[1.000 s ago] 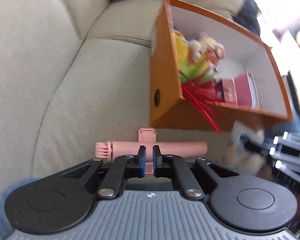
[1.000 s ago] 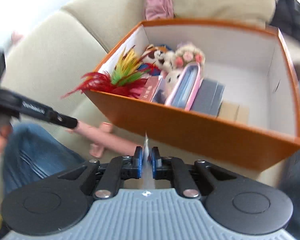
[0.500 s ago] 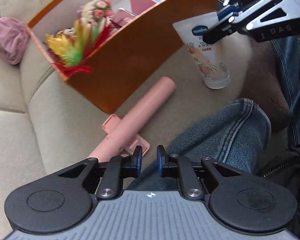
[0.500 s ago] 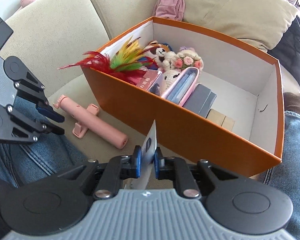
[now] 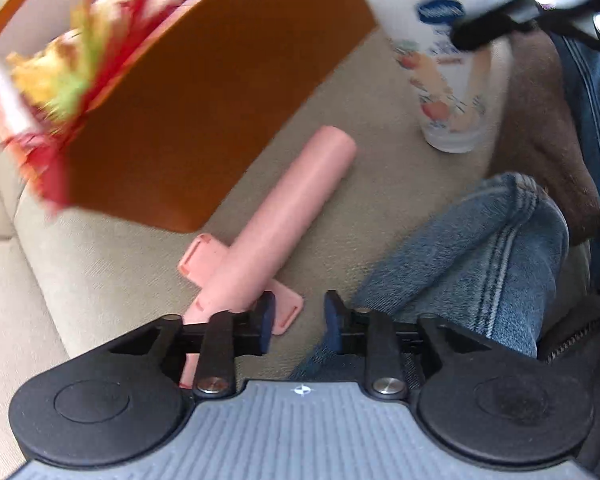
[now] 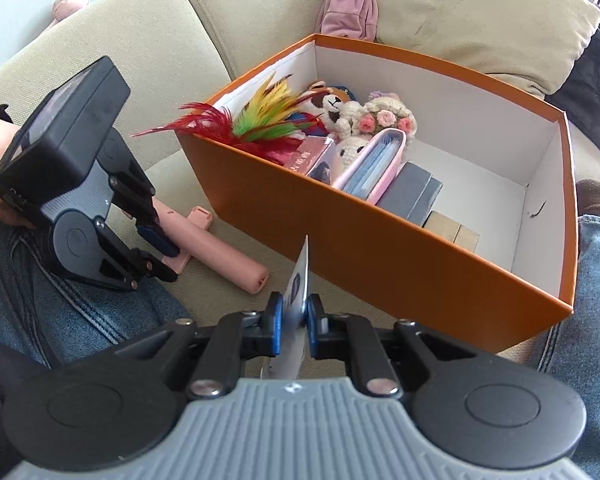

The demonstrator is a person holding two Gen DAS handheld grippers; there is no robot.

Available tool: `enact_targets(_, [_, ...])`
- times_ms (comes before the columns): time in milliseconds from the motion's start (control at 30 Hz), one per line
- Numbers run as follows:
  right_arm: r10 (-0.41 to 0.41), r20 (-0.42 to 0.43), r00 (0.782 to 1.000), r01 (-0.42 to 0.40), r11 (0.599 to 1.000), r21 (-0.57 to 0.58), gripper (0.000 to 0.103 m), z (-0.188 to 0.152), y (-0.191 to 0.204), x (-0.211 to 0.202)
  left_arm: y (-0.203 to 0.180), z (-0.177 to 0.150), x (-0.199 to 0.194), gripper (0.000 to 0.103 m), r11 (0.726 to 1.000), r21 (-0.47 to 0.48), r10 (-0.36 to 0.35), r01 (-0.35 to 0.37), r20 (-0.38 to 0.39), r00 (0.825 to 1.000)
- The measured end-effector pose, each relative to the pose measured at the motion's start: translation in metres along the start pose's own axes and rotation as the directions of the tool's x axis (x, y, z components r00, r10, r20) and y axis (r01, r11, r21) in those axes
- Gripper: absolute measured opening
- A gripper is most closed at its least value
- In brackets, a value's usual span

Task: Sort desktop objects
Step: 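Grasp the pink selfie stick with the left tool while the right tool grasps the white lotion tube, then lift the selfie stick and lotion tube and carry them over the orange box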

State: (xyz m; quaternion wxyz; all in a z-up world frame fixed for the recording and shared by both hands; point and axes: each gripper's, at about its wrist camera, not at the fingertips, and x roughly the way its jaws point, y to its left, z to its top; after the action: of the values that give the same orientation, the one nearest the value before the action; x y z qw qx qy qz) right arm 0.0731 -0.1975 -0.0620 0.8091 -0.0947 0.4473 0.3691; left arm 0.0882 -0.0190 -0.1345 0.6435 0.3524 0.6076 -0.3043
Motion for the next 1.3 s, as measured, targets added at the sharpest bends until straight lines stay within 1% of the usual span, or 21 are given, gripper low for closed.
enact_targets(67, [0.005,0.004,1.0,-0.005,1.0,-0.001,0.014,-0.001,0.0,-0.001,-0.006,0.005,0.002,0.038,0.999,0.043,0.016,-0.015,-0.029,0.999])
enact_targets(167, [-0.004,0.011,1.0,0.004,1.0,-0.004,0.014,-0.003,0.002,-0.003,-0.018,0.01,0.004,0.038,0.991,0.12,0.07,-0.062,-0.065,0.995])
enact_targets(267, [-0.006,0.022,1.0,0.006,1.0,0.008,0.014,-0.005,0.001,-0.006,-0.036,0.01,0.007,0.038,0.968,0.211,0.158,-0.138,-0.078,0.984])
enact_targets(333, [-0.006,0.032,0.999,0.005,1.0,0.017,0.014,-0.006,0.001,-0.008,-0.045,0.008,0.01,0.038,0.952,0.242,0.21,-0.189,-0.066,0.975])
enact_targets(433, [-0.004,0.038,0.999,0.003,1.0,0.02,0.014,-0.008,0.001,-0.009,-0.056,0.004,0.016,0.038,0.921,0.275,0.295,-0.275,-0.032,0.955])
enact_targets(500, [-0.003,0.041,0.999,0.002,1.0,0.015,0.014,-0.008,0.002,-0.01,-0.064,0.001,0.02,0.037,0.897,0.295,0.347,-0.328,-0.012,0.938])
enact_targets(567, [-0.001,0.044,0.999,0.0,1.0,0.015,0.014,-0.009,0.003,-0.01,-0.069,-0.001,0.022,0.034,0.884,0.29,0.382,-0.366,0.002,0.924])
enact_targets(667, [-0.013,0.05,0.999,0.012,1.0,0.014,0.014,-0.01,0.003,-0.01,-0.077,-0.004,0.025,0.03,0.85,0.301,0.446,-0.432,0.027,0.895])
enact_targets(700, [-0.026,0.051,0.998,0.026,1.0,0.009,0.014,-0.01,0.004,-0.01,-0.078,-0.006,0.025,0.029,0.837,0.298,0.471,-0.459,0.036,0.881])
enact_targets(733, [-0.039,0.052,0.998,0.039,0.999,0.003,0.014,-0.011,0.005,-0.01,-0.078,-0.007,0.025,0.026,0.823,0.297,0.494,-0.484,0.046,0.868])
enact_targets(767, [-0.05,0.053,0.997,0.05,0.999,-0.003,0.014,-0.011,0.005,-0.011,-0.078,-0.01,0.023,0.023,0.816,0.294,0.505,-0.497,0.054,0.861])
enact_targets(867, [-0.045,0.053,0.998,0.045,0.999,-0.001,0.014,-0.012,0.003,-0.013,-0.074,-0.02,0.012,0.019,0.839,0.245,0.478,-0.485,0.095,0.873])
enact_targets(1100, [-0.052,0.062,0.997,0.053,0.999,-0.006,0.015,-0.006,0.001,-0.014,-0.072,-0.036,-0.02,0.01,0.874,0.168,0.426,-0.455,0.185,0.886])
enact_targets(1133, [-0.052,0.062,0.997,0.053,0.999,-0.01,0.015,-0.006,0.002,-0.014,-0.071,-0.036,-0.026,0.009,0.885,0.154,0.409,-0.438,0.188,0.893])
enact_targets(1233, [-0.051,0.061,0.997,0.053,0.998,-0.018,0.014,-0.004,0.003,-0.012,-0.067,-0.034,-0.042,0.008,0.933,0.12,0.31,-0.338,0.206,0.928])
enact_targets(1267, [-0.052,0.059,0.997,0.053,0.998,-0.018,0.014,-0.004,0.003,-0.011,-0.067,-0.033,-0.044,0.009,0.941,0.116,0.29,-0.318,0.209,0.934])
enact_targets(1300, [-0.054,0.057,0.997,0.055,0.998,-0.019,0.014,-0.003,0.003,-0.01,-0.067,-0.032,-0.043,0.009,0.942,0.115,0.286,-0.314,0.211,0.935])
